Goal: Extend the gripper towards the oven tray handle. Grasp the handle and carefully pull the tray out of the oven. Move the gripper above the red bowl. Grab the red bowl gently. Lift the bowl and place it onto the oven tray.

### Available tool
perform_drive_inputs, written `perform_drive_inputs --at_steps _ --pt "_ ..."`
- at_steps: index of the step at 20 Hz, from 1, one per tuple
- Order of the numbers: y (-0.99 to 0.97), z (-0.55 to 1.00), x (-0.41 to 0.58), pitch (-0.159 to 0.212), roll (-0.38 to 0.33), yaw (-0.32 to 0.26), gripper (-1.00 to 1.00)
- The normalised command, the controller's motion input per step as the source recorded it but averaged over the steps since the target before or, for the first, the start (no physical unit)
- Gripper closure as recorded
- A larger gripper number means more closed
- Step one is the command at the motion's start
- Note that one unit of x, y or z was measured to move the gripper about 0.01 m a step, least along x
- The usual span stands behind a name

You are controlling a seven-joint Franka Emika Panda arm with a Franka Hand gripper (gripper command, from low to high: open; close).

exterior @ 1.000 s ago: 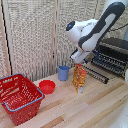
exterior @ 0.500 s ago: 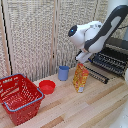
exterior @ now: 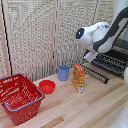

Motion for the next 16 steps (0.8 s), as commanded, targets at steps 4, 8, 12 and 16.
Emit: perform_drive_inputs --at_steps 4,8,12,16 --pt "-0.67 -0.19 0.096 0.012 -0.09 0.123 -1.0" --pt "-0.63 -0.26 0.17 0.027 -0.074 0.097 -1.0" --pt "-0.52 -0.3 0.206 0.047 -0.066 0.085 -1.0" --pt "-0.25 -0.3 0.24 0.081 -0.045 0.043 -1.0"
